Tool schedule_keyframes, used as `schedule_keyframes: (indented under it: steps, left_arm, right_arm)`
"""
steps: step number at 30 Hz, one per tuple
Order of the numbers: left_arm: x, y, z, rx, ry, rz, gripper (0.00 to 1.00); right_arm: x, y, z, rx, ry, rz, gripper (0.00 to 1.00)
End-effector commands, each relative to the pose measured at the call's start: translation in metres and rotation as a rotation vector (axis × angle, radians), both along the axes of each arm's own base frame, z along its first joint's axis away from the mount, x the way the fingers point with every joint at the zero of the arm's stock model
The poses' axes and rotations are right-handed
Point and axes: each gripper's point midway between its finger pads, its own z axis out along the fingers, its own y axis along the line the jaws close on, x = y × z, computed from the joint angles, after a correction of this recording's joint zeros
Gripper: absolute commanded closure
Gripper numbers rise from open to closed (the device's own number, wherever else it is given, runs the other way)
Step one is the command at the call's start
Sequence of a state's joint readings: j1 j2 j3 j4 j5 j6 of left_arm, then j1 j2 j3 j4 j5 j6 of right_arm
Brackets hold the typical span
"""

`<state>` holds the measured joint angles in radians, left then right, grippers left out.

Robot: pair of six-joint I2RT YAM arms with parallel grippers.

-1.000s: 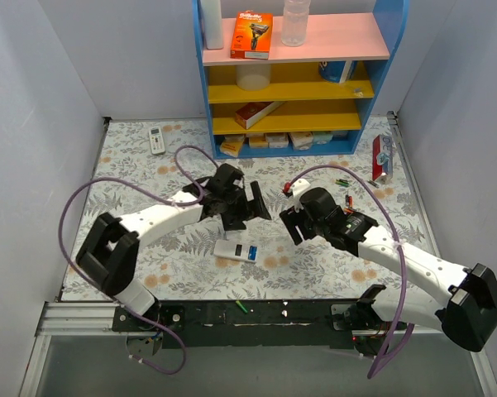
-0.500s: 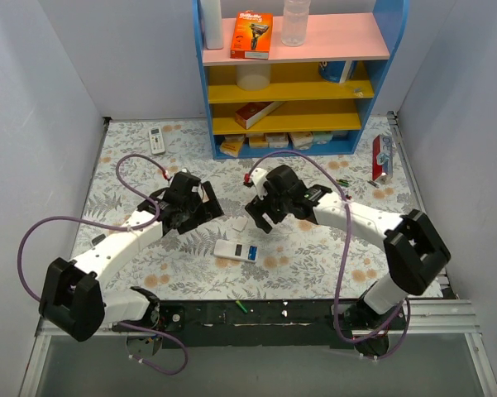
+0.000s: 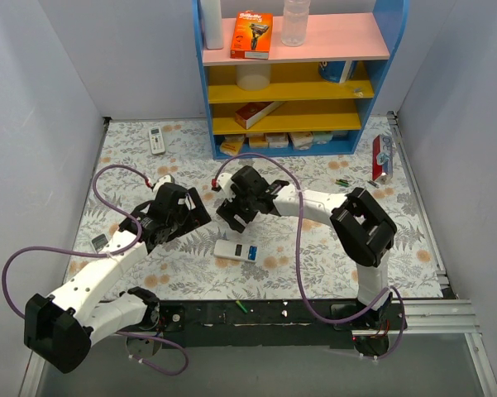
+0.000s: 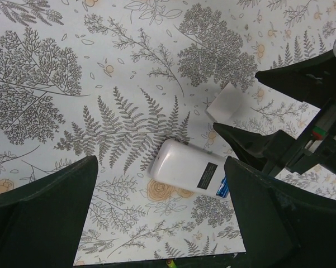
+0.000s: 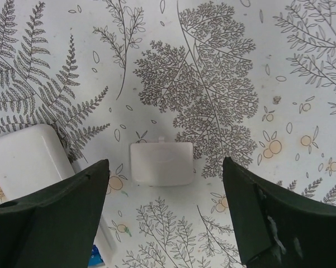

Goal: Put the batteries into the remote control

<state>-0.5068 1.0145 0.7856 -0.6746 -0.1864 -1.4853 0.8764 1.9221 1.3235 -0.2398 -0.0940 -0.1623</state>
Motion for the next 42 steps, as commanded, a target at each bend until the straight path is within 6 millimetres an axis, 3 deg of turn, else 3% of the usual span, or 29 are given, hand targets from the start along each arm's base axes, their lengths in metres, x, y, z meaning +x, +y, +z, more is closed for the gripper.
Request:
schedule_keyframes:
  steps: [1, 8, 17, 24, 42]
  left_arm:
    - [-0.007, 0.009, -0.002, 0.024, 0.005, 0.021, 0.02]
    - [-0.007, 0.007, -0.006, 0.021, 0.014, 0.012, 0.02]
    - [-0.005, 0.005, -0.005, 0.021, 0.013, 0.003, 0.02]
    - [-0.005, 0.006, -0.005, 0.021, 0.014, 0.010, 0.02]
    - [-0.004, 0.004, -0.005, 0.018, 0.014, 0.006, 0.02]
  right_arm:
    - [0.003, 0.005, 0.004, -0.037, -0.032, -0.015, 0.12]
    - [-0.005, -0.006, -0.014, -0.103, -0.002, -0.018, 0.18]
    - [-0.012, -0.005, -0.028, -0.139, 0.016, -0.001, 0.24]
    - [-0.016, -0.008, -0.033, -0.162, 0.033, 0.001, 0.30]
    - [-0.021, -0.028, -0.030, -0.201, 0.018, -0.033, 0.34]
